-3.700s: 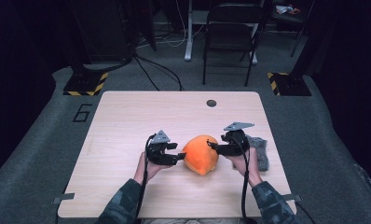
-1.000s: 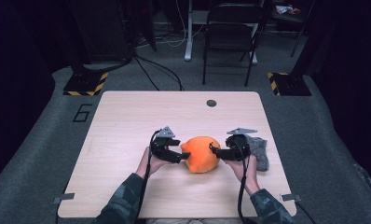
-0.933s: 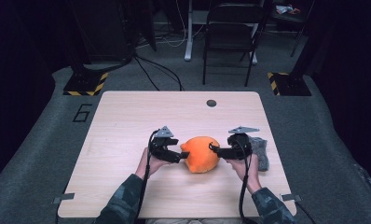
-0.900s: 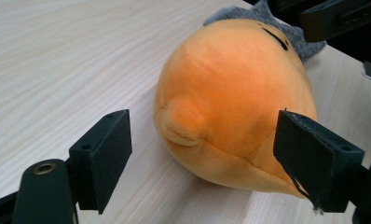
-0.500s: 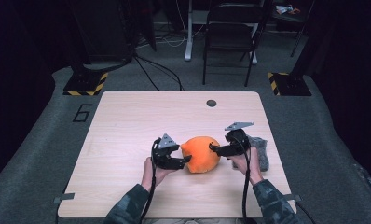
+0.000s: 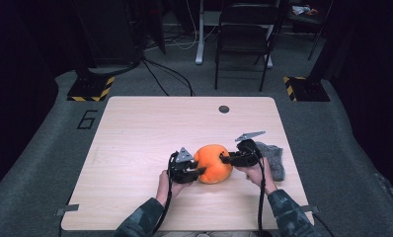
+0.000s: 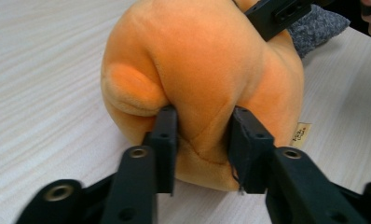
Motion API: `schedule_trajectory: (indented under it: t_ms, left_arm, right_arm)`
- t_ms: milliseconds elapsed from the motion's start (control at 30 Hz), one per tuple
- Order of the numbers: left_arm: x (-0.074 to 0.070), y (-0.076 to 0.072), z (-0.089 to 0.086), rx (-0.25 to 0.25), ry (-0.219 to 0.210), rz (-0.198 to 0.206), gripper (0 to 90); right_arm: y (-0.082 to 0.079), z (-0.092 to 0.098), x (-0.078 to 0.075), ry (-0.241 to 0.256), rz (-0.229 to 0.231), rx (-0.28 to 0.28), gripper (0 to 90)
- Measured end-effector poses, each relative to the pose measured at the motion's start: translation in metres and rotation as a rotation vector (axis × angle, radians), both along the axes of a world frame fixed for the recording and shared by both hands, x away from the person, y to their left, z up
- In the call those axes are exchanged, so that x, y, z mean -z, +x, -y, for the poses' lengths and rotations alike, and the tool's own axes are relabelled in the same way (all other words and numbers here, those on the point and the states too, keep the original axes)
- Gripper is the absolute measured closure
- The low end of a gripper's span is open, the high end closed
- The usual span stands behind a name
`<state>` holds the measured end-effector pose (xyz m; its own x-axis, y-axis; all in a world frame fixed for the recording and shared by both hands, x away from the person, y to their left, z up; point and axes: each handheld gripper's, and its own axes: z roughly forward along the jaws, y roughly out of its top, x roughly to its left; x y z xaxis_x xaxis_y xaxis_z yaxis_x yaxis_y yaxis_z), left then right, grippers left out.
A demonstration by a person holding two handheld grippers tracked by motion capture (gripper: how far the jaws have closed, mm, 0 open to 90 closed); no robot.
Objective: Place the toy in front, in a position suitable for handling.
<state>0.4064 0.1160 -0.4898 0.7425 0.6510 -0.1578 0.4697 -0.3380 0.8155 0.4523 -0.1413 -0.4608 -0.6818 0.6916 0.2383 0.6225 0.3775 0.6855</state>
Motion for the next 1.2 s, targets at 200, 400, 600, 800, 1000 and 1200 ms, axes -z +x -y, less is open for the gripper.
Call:
schedule_trajectory:
  t_ms: [200,400,600,800,1000,1200]
  left_arm:
    - [-0.011,0.006,-0.009,0.054,-0.007,0.007,73.8]
    - [-0.027,0.014,-0.02,0.102,-0.027,0.02,74.9]
    - [-0.031,0.021,-0.02,0.15,-0.001,0.029,75.0]
    - [-0.028,0.031,-0.02,0.175,0.001,0.019,74.7]
    - [-0.019,0.041,-0.023,0.162,-0.005,-0.025,73.2]
    - [-0.012,0.041,-0.02,0.136,-0.012,-0.019,65.8]
  right_arm:
    - [-0.01,-0.002,-0.013,0.014,0.029,0.058,73.0]
    - [-0.023,-0.007,-0.026,0.024,0.09,0.091,72.8]
    - [-0.034,-0.01,-0.027,0.007,0.098,0.147,72.8]
    - [-0.039,-0.011,-0.023,0.0,0.101,0.195,72.1]
    - [-0.036,-0.018,-0.016,-0.042,0.098,0.194,71.3]
    - [-0.025,-0.013,-0.004,-0.048,0.096,0.203,64.3]
